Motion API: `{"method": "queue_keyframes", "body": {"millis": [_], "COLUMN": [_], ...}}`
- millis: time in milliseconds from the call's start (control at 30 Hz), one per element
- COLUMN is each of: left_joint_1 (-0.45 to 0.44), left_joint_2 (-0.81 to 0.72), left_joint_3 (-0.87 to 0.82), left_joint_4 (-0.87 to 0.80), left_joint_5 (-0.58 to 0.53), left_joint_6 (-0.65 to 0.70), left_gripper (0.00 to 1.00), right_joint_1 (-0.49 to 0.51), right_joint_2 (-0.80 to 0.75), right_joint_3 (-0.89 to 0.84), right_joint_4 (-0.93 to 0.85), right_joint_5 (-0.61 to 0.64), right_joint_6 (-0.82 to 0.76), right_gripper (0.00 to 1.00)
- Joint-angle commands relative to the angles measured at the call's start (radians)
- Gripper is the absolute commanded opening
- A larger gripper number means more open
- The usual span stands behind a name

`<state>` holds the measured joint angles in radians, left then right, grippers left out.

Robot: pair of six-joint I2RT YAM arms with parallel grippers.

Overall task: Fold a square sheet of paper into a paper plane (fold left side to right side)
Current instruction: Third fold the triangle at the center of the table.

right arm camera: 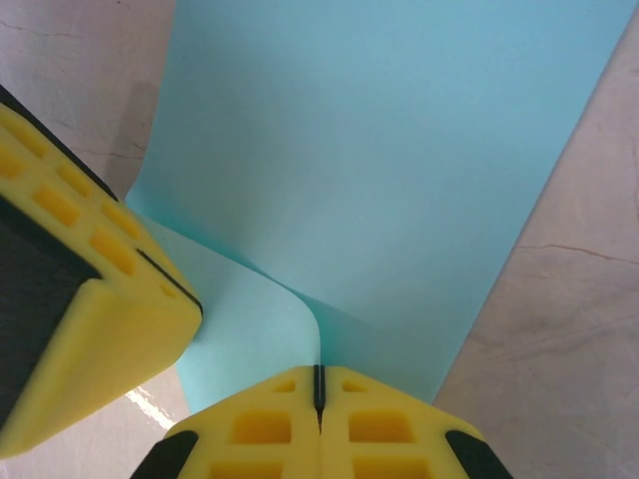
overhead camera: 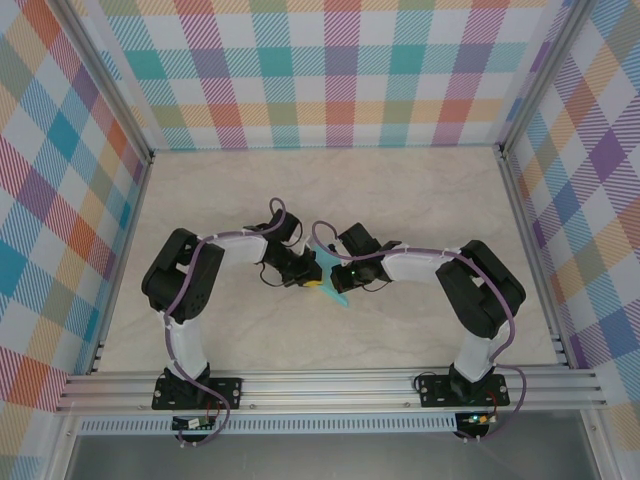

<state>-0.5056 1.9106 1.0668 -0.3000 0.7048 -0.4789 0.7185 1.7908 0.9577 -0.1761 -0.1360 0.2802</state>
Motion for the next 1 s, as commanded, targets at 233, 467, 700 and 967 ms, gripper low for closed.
{"method": "queue_keyframes", "body": {"millis": [233,467,700,967], "left_joint_1": [-0.008,-0.008,-0.008,-0.008], "left_joint_2": [-0.014,-0.013,-0.005,0.003], "left_joint_3": [-0.054,-0.071,-0.077,-0.082], "left_joint_4": [-0.003,-0.015,-0.053,-0.049], "left_joint_5": [-0.034,-0.066,-0.115,-0.117], "left_joint_6": [0.012,0.018,0.037,0.037], "left_gripper": [0.0,0.0,0.0,0.0], "right_joint_1": [0.001,0.0,-0.015,-0.044], "right_joint_2": [0.058,0.051,-0.027,-0.188], "right_joint_3": [-0.016,-0.01,0.018,0.022], "right_joint_4": [-0.089,-0.088,-0.108,-0.204], "right_joint_5": [0.002,-0.002,-0.016,0.04], "right_joint_6": [-0.011,-0.011,0.014,0.006], "right_gripper": [0.0,0.0,0.26,0.47]}}
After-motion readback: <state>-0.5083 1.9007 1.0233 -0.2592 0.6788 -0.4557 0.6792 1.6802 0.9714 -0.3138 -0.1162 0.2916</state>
